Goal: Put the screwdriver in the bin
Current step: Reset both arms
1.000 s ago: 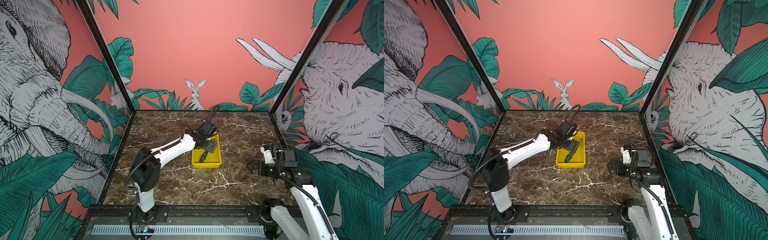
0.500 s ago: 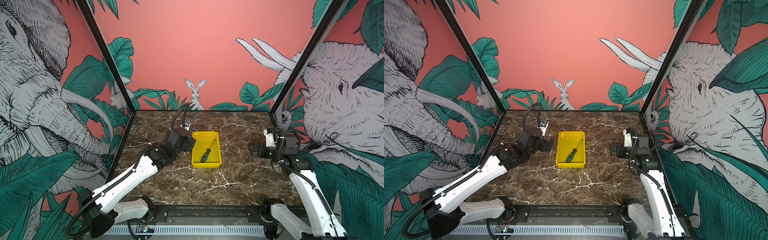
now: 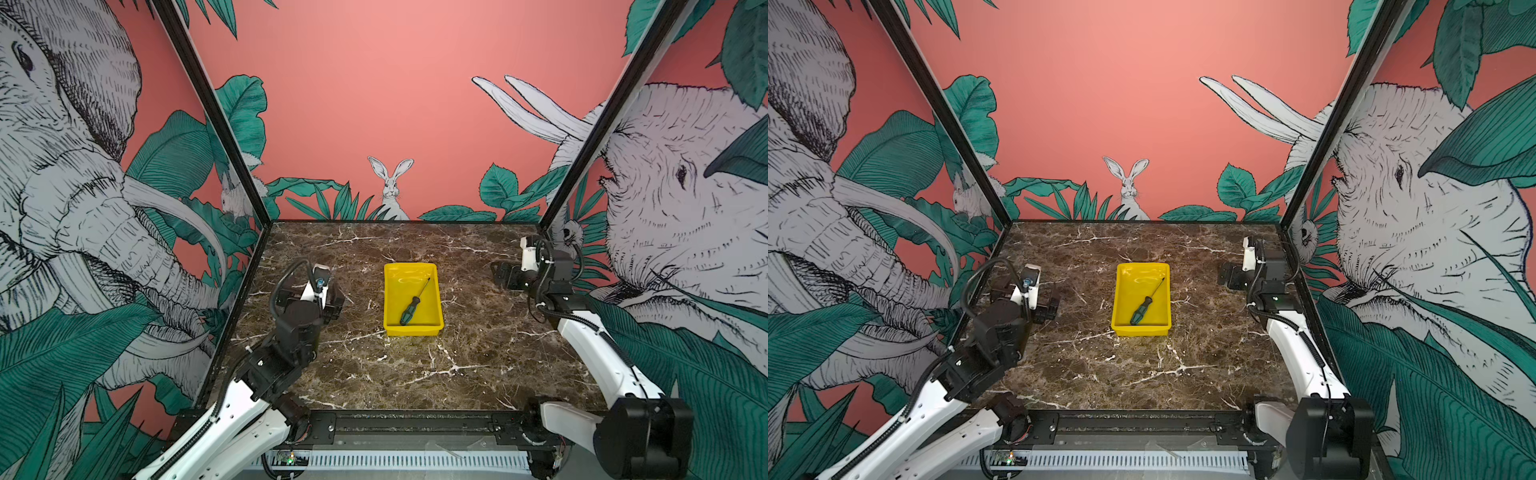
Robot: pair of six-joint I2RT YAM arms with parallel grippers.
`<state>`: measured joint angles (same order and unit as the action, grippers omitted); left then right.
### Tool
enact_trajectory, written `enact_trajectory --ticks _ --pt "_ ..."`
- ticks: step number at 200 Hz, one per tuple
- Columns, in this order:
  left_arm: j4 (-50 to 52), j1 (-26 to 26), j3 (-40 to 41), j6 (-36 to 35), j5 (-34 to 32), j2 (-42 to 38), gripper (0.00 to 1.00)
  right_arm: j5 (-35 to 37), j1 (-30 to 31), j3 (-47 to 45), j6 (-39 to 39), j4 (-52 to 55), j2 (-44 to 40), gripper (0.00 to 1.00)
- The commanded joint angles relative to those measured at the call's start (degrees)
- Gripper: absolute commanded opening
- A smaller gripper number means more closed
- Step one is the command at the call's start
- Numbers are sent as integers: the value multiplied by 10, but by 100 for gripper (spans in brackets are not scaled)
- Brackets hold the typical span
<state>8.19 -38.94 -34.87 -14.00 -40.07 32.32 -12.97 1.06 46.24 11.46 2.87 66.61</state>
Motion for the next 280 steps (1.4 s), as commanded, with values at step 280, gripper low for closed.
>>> enact_trajectory --ticks 280 --pt "-572 373 109 73 418 567 100 222 0 -249 -94 -564 217 99"
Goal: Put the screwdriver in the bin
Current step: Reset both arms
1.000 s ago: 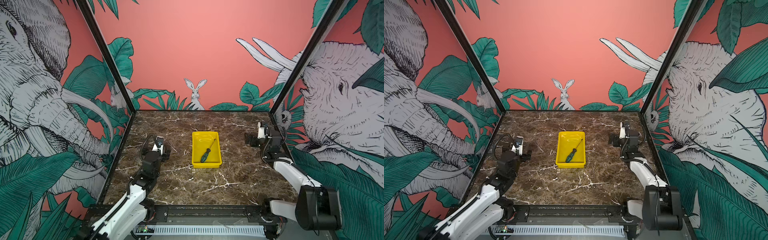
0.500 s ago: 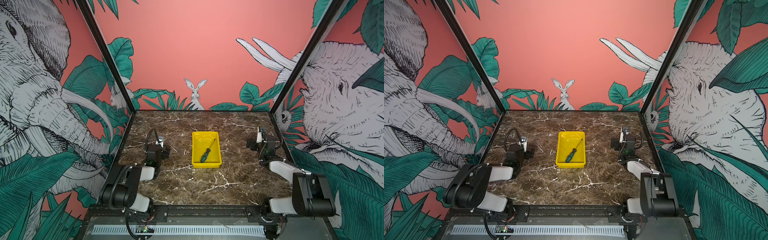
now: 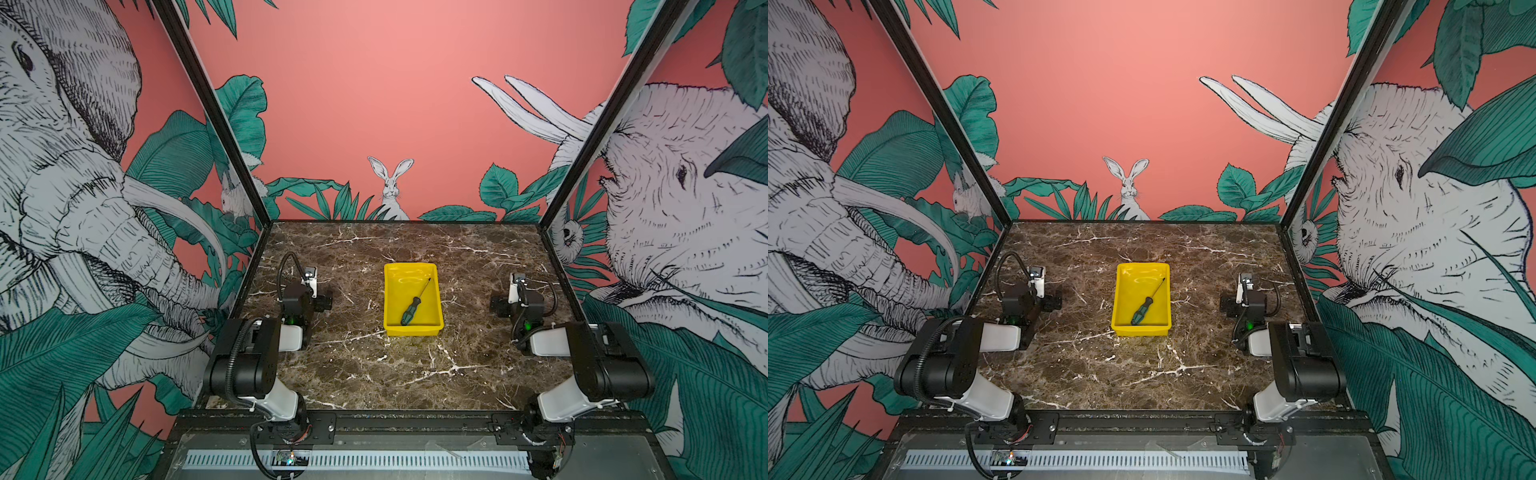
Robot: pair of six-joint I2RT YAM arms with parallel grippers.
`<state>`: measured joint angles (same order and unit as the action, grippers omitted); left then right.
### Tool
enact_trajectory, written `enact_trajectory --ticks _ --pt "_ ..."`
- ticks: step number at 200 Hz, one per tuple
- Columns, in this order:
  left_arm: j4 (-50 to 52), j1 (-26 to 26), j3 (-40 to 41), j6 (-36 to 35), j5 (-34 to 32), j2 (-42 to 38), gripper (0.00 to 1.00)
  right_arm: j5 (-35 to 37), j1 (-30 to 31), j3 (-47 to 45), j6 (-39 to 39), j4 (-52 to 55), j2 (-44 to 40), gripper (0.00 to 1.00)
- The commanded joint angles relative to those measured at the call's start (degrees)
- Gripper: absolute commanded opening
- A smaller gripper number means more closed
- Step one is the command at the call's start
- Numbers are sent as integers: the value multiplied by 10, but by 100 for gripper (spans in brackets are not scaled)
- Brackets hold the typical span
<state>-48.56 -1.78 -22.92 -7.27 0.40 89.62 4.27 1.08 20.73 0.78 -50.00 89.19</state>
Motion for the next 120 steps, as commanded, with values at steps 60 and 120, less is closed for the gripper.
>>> enact_trajectory --ticks 60,120 --pt "-4 2 -12 8 1 -7 100 51 1 2 13 -49 -5 99" --pt "-5 2 -11 8 1 -7 100 -15 2 19 -14 -20 -4 99"
